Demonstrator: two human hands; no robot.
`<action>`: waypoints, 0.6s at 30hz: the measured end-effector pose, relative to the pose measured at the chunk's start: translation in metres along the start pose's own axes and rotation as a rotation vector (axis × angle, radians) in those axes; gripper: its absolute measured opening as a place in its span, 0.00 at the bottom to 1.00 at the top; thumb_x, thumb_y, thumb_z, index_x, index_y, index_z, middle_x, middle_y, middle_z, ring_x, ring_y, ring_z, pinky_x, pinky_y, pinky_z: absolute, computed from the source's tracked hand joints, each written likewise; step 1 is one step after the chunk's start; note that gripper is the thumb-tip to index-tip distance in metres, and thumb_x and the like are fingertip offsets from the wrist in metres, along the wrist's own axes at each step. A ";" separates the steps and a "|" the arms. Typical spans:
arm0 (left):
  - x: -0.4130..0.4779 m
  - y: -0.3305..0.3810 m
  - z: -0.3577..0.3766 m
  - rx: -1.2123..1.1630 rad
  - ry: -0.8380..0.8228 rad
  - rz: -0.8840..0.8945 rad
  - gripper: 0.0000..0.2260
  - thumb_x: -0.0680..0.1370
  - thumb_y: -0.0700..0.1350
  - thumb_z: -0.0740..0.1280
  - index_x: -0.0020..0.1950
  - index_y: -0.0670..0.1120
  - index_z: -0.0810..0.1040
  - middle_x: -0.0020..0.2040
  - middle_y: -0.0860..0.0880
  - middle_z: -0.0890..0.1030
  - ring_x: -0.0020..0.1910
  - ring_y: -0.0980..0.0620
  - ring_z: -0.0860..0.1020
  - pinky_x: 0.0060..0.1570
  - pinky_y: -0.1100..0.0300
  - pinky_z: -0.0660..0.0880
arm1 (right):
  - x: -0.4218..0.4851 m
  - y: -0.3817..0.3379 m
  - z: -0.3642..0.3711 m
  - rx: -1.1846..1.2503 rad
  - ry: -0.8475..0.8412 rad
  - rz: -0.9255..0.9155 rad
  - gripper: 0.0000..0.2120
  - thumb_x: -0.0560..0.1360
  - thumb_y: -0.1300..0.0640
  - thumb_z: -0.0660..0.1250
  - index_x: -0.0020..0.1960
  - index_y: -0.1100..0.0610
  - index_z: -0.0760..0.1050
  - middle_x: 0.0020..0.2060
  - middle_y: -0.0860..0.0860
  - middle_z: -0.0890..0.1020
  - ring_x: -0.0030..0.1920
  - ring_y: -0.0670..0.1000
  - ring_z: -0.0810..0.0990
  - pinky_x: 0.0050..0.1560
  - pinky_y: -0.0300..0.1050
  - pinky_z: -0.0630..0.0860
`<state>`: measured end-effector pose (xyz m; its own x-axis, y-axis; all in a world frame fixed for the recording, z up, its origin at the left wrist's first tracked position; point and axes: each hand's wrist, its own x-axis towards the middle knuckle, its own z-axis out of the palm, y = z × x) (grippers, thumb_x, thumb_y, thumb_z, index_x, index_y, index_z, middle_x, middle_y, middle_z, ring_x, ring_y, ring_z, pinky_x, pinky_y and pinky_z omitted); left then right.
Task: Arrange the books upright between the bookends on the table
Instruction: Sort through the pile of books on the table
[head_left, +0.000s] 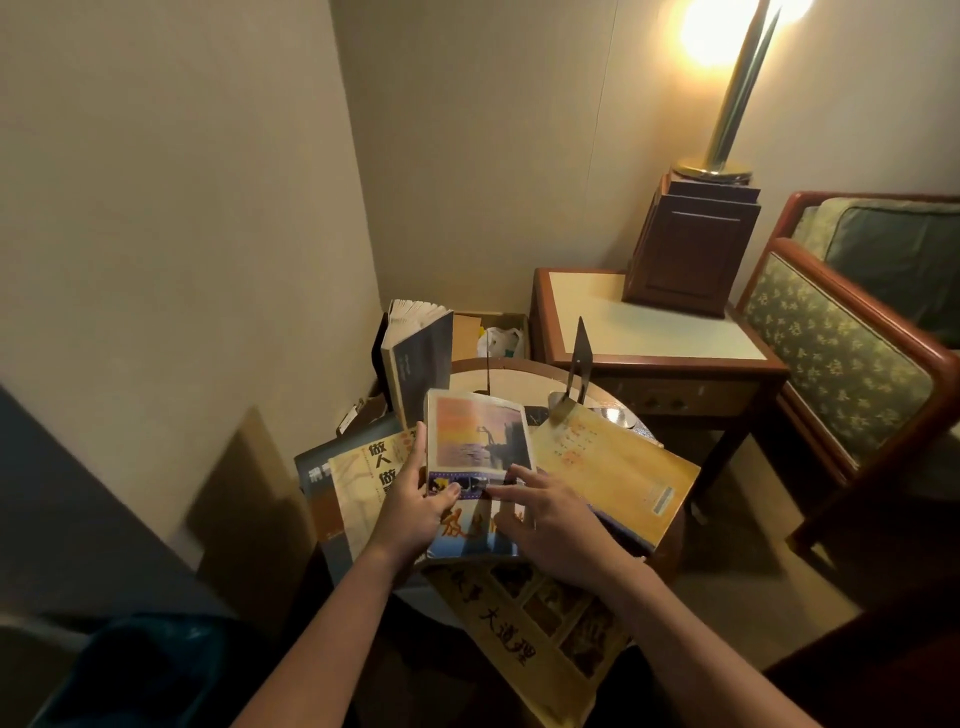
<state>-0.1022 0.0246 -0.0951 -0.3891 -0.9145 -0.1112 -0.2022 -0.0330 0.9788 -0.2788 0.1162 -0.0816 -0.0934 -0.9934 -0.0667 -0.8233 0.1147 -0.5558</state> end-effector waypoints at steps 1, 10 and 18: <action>-0.001 -0.004 -0.006 -0.029 0.009 -0.008 0.41 0.79 0.34 0.68 0.80 0.65 0.51 0.74 0.49 0.71 0.67 0.47 0.76 0.62 0.45 0.78 | 0.002 -0.004 0.004 -0.031 -0.006 -0.012 0.20 0.81 0.44 0.60 0.73 0.38 0.69 0.78 0.46 0.62 0.75 0.55 0.61 0.71 0.57 0.68; -0.013 -0.036 -0.065 0.105 0.173 -0.239 0.34 0.81 0.36 0.63 0.81 0.59 0.55 0.61 0.46 0.80 0.52 0.48 0.82 0.52 0.49 0.81 | 0.036 -0.049 0.066 -0.246 -0.218 -0.140 0.25 0.82 0.44 0.55 0.79 0.41 0.58 0.81 0.52 0.53 0.80 0.61 0.48 0.77 0.61 0.54; -0.006 -0.062 -0.066 1.091 0.086 -0.104 0.29 0.83 0.61 0.51 0.82 0.58 0.46 0.83 0.48 0.40 0.81 0.41 0.42 0.77 0.40 0.45 | 0.053 -0.052 0.088 -0.330 -0.257 -0.154 0.27 0.83 0.38 0.47 0.80 0.37 0.45 0.80 0.46 0.39 0.78 0.56 0.31 0.76 0.65 0.38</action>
<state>-0.0284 0.0051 -0.1439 -0.2688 -0.9543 -0.1306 -0.9328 0.2241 0.2824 -0.1917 0.0582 -0.1291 0.1522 -0.9610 -0.2308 -0.9553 -0.0832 -0.2838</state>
